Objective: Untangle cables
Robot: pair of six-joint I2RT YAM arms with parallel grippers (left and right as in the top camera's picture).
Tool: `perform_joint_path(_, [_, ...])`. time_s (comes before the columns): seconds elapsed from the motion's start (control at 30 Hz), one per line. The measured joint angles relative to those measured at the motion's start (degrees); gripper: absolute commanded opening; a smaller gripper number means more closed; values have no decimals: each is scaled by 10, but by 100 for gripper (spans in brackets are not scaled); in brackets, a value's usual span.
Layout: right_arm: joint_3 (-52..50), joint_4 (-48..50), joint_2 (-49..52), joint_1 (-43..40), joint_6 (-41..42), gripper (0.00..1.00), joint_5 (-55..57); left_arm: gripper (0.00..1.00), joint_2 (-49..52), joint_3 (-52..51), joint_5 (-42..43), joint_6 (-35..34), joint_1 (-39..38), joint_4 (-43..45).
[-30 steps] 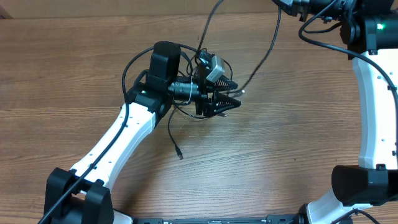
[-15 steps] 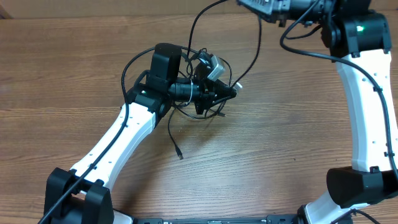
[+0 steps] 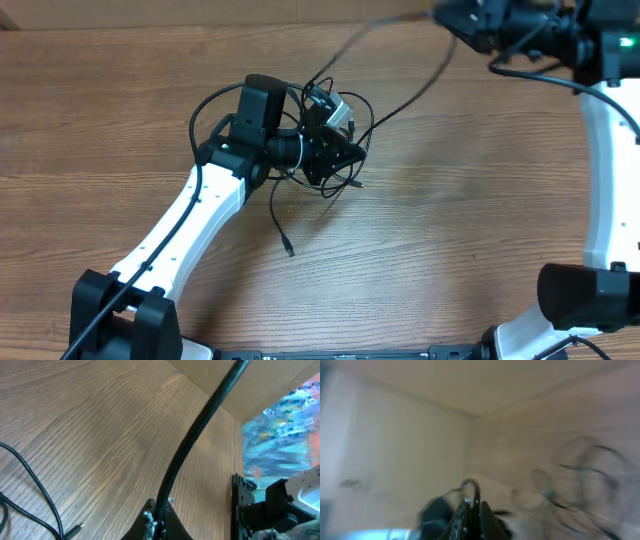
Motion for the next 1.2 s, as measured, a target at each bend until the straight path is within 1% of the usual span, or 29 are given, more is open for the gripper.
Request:
perform_joint_path(0.03, [0,-17,0,-4,-12,4,13,4,0,0,3,-1,1,0])
perform_joint_path(0.1, [0,-77,1,-10,-68,4,60,4,0,0,11,-5,2,4])
perform_joint_path(0.23, [0,-149,2,-1,-148,4,110,4,0,0,25,-23,4,21])
perform_joint_path(0.4, [0,-235,2,35,-224,4,183,5,0,3,44,-73,5,48])
perform_joint_path(0.53, [-18,-248,3,70,-271,4,210,5,0,39,48,-109,5,51])
perform_joint_path(0.67, [-69,-231,3,97,-301,4,219,5,0,103,49,-136,11,40])
perform_joint_path(0.7, [-84,-221,5,102,-307,6,219,5,-1,119,47,-143,16,27])
perform_joint_path(0.73, [-101,-206,5,105,-311,11,218,6,-1,135,47,-147,22,9])
perform_joint_path(0.8, [-136,-177,5,106,-320,18,216,5,-2,163,46,-155,42,-27])
perform_joint_path(0.83, [-148,-169,5,105,-322,23,212,6,-2,172,45,-157,53,-40])
perform_joint_path(0.87, [-165,-154,6,105,-334,30,202,6,-2,185,44,-157,66,-61])
perform_joint_path(0.93, [-191,-134,9,103,-364,38,166,6,-2,202,43,-158,90,-90])
perform_joint_path(1.0, [-211,-123,11,103,-410,54,112,6,-3,212,42,-159,111,-108])
perform_joint_path(1.03, [-218,-119,11,103,-433,59,84,6,-3,215,42,-159,117,-113])
perform_joint_path(1.07, [-223,-115,11,104,-458,62,54,6,-3,216,42,-159,120,-117])
perform_joint_path(1.2, [-234,-98,11,108,-539,65,-36,6,-3,218,42,-173,115,-121])
